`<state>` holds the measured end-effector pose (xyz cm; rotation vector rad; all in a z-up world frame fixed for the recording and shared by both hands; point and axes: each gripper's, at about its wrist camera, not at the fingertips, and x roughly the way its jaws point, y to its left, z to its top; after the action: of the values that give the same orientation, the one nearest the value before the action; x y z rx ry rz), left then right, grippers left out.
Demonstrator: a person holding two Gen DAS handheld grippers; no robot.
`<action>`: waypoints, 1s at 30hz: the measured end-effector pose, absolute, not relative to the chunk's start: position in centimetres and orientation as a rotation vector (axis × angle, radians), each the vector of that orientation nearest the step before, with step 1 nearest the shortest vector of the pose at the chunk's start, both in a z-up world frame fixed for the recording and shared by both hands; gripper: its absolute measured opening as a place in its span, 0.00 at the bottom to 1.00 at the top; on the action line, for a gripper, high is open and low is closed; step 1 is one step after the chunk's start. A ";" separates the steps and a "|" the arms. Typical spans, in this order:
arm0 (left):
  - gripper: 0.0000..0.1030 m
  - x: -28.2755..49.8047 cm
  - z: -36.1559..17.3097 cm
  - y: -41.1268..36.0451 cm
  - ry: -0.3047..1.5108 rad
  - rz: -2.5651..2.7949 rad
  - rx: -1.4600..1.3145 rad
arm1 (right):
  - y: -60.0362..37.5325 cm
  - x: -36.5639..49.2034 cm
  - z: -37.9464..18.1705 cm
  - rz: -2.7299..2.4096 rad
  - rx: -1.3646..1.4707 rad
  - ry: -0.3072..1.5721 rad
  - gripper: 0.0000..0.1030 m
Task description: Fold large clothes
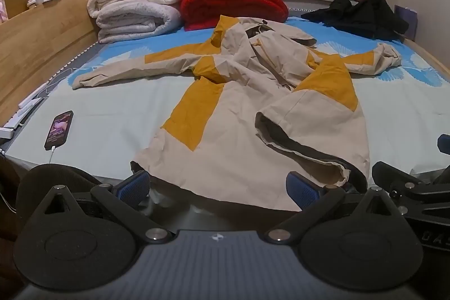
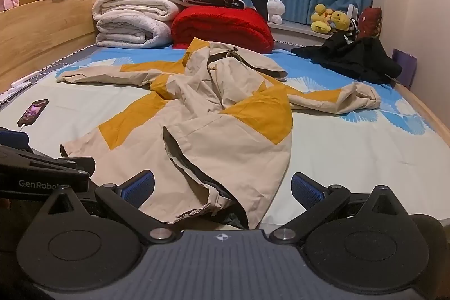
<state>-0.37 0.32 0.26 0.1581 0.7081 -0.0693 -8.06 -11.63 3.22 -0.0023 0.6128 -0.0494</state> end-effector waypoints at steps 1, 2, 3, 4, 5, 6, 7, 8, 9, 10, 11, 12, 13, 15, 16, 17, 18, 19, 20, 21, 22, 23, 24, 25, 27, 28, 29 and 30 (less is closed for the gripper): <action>1.00 -0.5 0.4 0.1 0.707 -0.066 0.156 | -11.7 -8.0 3.2 -0.050 -0.002 0.614 0.99; 1.00 -0.5 0.4 0.1 0.707 -0.066 0.156 | -11.7 -8.0 3.2 -0.050 -0.001 0.614 0.99; 1.00 -0.4 0.3 0.0 0.707 -0.067 0.158 | -11.7 -8.1 3.1 -0.048 -0.004 0.614 0.99; 1.00 -0.5 0.3 -0.1 0.705 -0.065 0.160 | -11.7 -8.1 3.1 -0.048 -0.004 0.614 0.99; 1.00 -0.5 0.3 -0.1 0.704 -0.065 0.160 | -11.7 -8.1 3.1 -0.048 -0.004 0.613 0.99; 1.00 -0.4 0.3 -0.1 0.704 -0.066 0.160 | -11.7 -8.1 3.1 -0.048 -0.004 0.614 0.99; 1.00 -0.4 0.3 -0.1 0.704 -0.067 0.160 | -11.7 -8.1 3.1 -0.048 -0.004 0.614 0.99; 1.00 -0.4 0.4 -0.1 0.703 -0.067 0.161 | -11.7 -8.1 3.1 -0.048 -0.004 0.614 0.99; 1.00 -0.4 0.3 -0.2 0.703 -0.067 0.163 | -11.7 -8.1 3.1 -0.047 -0.004 0.613 0.99; 1.00 -0.4 0.3 -0.2 0.702 -0.067 0.163 | -11.7 -8.1 3.1 -0.046 -0.004 0.614 0.99; 1.00 -0.4 0.4 -0.1 0.702 -0.068 0.162 | -11.7 -8.1 3.1 -0.046 -0.004 0.615 0.99; 1.00 -0.4 0.4 -0.2 0.703 -0.067 0.162 | -11.7 -8.1 3.0 -0.047 -0.004 0.615 0.99; 1.00 -0.4 0.3 -0.2 0.702 -0.067 0.162 | -11.7 -8.0 2.9 -0.047 -0.004 0.617 0.99; 1.00 -0.4 0.4 -0.2 0.701 -0.066 0.162 | -11.7 -8.0 2.7 -0.046 -0.003 0.618 0.99; 1.00 -0.4 0.3 -0.2 0.701 -0.066 0.162 | -11.7 -8.0 2.7 -0.046 -0.003 0.618 0.99; 1.00 -0.4 0.3 -0.2 0.701 -0.066 0.162 | -11.7 -8.0 2.8 -0.046 -0.003 0.618 0.99; 1.00 -0.4 0.4 -0.2 0.701 -0.067 0.162 | -11.7 -8.0 2.8 -0.046 -0.003 0.618 0.99; 1.00 -0.4 0.4 -0.2 0.702 -0.067 0.162 | -11.7 -8.0 2.8 -0.046 -0.003 0.619 0.99; 1.00 -0.4 0.4 -0.2 0.702 -0.067 0.162 | -11.7 -8.0 2.7 -0.045 -0.003 0.620 0.99; 1.00 -0.4 0.4 -0.2 0.701 -0.066 0.162 | -11.6 -8.0 2.7 -0.045 -0.003 0.620 0.99; 1.00 -0.4 0.4 -0.2 0.700 -0.066 0.162 | -11.6 -8.0 2.7 -0.044 -0.004 0.622 0.99; 1.00 -0.4 0.4 -0.2 0.700 -0.066 0.162 | -11.5 -8.0 2.7 -0.044 -0.005 0.623 0.99; 1.00 -0.4 0.4 -0.2 0.700 -0.066 0.162 | -11.5 -8.0 2.6 -0.043 -0.005 0.622 0.99; 1.00 -0.5 0.4 -0.2 0.700 -0.067 0.162 | -11.5 -8.0 2.6 -0.043 -0.006 0.621 0.99; 1.00 -0.5 0.4 -0.2 0.700 -0.067 0.162 | -11.4 -8.0 2.5 -0.043 -0.007 0.619 0.99; 1.00 -0.5 0.4 -0.2 0.699 -0.066 0.162 | -11.5 -7.9 2.5 -0.043 -0.007 0.620 0.99; 1.00 -0.5 0.4 -0.2 0.699 -0.066 0.162 | -11.5 -7.9 2.5 -0.043 -0.007 0.621 0.99; 1.00 -0.5 0.4 -0.2 0.699 -0.066 0.162 | -11.5 -8.0 2.5 -0.043 -0.006 0.621 0.99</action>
<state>-0.47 -0.19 0.35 0.1617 0.6994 -0.0659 -7.95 -11.46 2.53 -0.0063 0.6206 -0.0427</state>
